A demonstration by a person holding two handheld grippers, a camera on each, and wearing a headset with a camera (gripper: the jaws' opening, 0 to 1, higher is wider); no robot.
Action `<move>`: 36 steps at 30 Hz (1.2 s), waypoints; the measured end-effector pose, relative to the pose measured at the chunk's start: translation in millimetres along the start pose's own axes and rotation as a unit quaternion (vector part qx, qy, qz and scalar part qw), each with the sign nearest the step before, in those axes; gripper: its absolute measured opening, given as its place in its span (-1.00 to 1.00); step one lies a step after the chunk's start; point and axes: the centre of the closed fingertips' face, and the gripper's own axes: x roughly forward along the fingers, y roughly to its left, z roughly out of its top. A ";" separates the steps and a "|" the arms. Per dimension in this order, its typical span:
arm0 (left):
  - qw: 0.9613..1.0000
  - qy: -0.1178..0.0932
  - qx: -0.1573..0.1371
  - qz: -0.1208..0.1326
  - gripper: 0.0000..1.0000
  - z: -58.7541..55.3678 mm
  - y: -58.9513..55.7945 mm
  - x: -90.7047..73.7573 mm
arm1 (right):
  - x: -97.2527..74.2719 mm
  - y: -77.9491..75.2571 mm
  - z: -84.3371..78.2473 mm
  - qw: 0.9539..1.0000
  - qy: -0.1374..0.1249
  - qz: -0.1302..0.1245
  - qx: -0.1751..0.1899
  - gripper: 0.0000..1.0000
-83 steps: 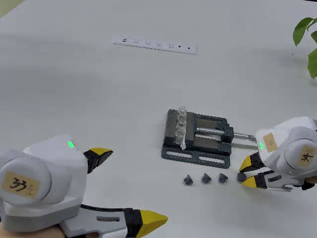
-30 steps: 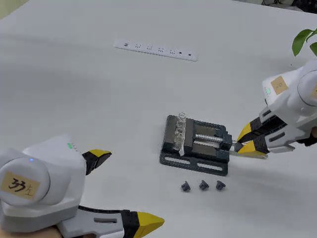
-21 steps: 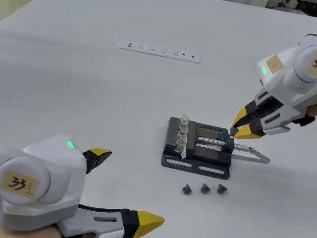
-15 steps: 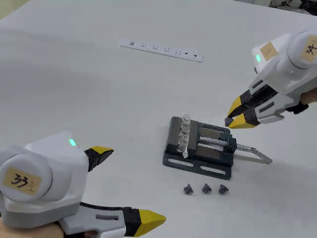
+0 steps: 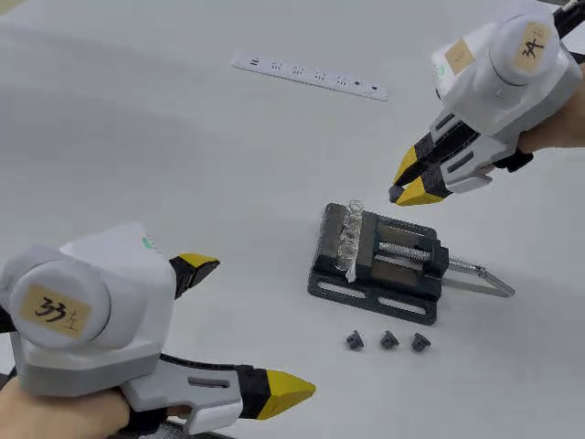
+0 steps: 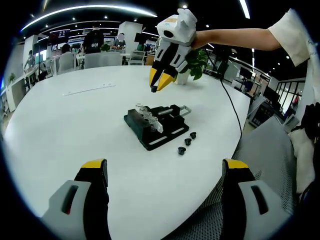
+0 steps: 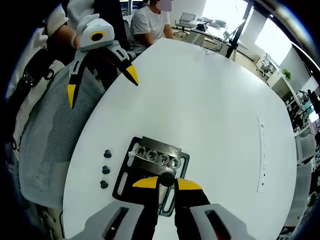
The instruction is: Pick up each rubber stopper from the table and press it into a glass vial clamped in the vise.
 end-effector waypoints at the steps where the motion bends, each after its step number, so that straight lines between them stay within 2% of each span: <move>1: 1.000 0.000 0.000 0.000 0.89 0.9 -0.4 1.3 | 2.1 -1.6 1.1 1.000 0.000 0.000 -0.002 -0.86; 6: 1.000 0.000 0.000 -0.002 0.89 2.8 1.1 5.2 | 14.2 -5.3 4.3 1.000 0.003 0.010 -0.014 -0.86; 7: 1.000 0.000 0.000 -0.002 0.89 2.5 1.7 5.4 | 16.4 -8.4 4.5 1.000 0.005 0.005 -0.016 -0.86; 13: 1.000 0.002 -0.005 -0.002 0.89 0.4 5.2 6.7 | 27.8 -12.8 11.6 1.000 -0.006 0.010 -0.015 -0.86; 19: 1.000 0.004 -0.012 0.000 0.88 -3.3 7.9 7.7 | 38.7 -13.3 6.6 1.000 -0.001 0.015 -0.017 -0.86; 26: 1.000 0.006 -0.019 0.001 0.88 -6.4 9.3 8.6 | 44.8 -18.6 7.7 1.000 -0.006 0.017 -0.011 -0.86; 28: 1.000 0.007 -0.019 0.000 0.88 -8.0 9.8 8.8 | 46.4 -21.3 6.4 1.000 0.001 0.007 -0.024 -0.86; 29: 1.000 0.007 -0.020 0.000 0.88 -8.3 10.2 8.6 | 47.8 -19.1 6.8 1.000 -0.001 0.017 -0.014 -0.86; 36: 1.000 0.009 -0.023 0.000 0.88 -10.3 10.8 9.1 | 47.4 -16.9 5.4 1.000 0.002 0.017 -0.020 -0.86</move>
